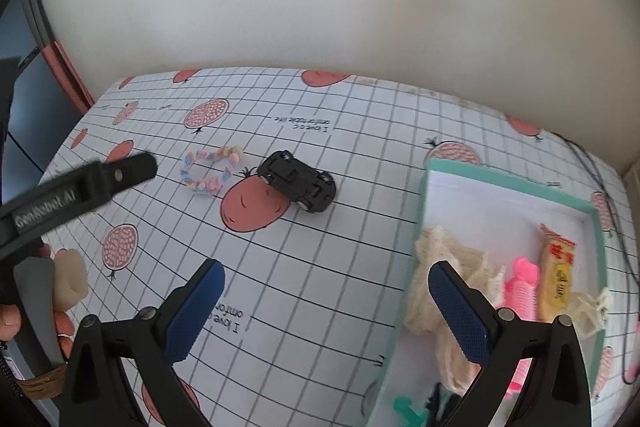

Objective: Organize objects
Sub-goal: 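Move the right gripper toward the black toy car while the left approaches the candy bracelet, then close the right gripper on the black toy car while the left hovers over the bracelet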

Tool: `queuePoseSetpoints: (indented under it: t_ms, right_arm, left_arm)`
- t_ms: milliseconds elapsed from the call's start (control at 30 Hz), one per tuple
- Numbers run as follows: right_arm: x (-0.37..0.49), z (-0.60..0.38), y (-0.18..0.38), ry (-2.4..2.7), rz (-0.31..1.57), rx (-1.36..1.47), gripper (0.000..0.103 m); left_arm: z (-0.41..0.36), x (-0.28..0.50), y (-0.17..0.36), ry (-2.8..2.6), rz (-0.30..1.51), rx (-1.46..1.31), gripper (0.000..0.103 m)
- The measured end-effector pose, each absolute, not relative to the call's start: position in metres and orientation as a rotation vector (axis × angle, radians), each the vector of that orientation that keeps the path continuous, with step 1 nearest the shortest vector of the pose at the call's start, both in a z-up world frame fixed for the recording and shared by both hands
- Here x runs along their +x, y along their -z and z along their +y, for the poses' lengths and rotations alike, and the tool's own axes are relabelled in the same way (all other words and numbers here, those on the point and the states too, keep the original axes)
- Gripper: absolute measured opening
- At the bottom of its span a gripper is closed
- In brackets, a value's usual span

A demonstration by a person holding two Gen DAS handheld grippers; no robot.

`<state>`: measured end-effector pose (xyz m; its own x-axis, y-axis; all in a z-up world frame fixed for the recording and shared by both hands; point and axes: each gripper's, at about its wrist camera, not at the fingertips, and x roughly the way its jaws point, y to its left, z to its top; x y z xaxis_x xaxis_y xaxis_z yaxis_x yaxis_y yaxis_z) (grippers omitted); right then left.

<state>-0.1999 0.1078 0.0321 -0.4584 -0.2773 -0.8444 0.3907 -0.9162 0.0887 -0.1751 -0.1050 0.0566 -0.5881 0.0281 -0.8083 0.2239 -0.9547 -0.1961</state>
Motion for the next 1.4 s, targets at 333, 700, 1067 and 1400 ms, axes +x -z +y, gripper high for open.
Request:
queuePoseSetpoints:
  t_ms: [333,700,1067,1400]
  right_arm:
    - [-0.218,0.098,-0.023,2.350,0.097,1.345,0.103]
    - [-0.244,0.078,-0.021,2.312,0.107,1.325,0.103]
    - [-0.269,0.070,0.005,2.321,0.233,1.382,0.103]
    - [-0.276,0.060,0.017,2.326,0.247,1.397,0.101]
  left_arm:
    - [-0.108,-0.188,-0.043,2.701,0.483,1.365,0.103]
    - [-0.116,-0.199,-0.026,2.711,0.563,1.346,0.103]
    - [-0.132,-0.208,0.000,2.666,0.657,1.392,0.103]
    - [-0.128,-0.211,0.006,2.663,0.600,1.389,0.103]
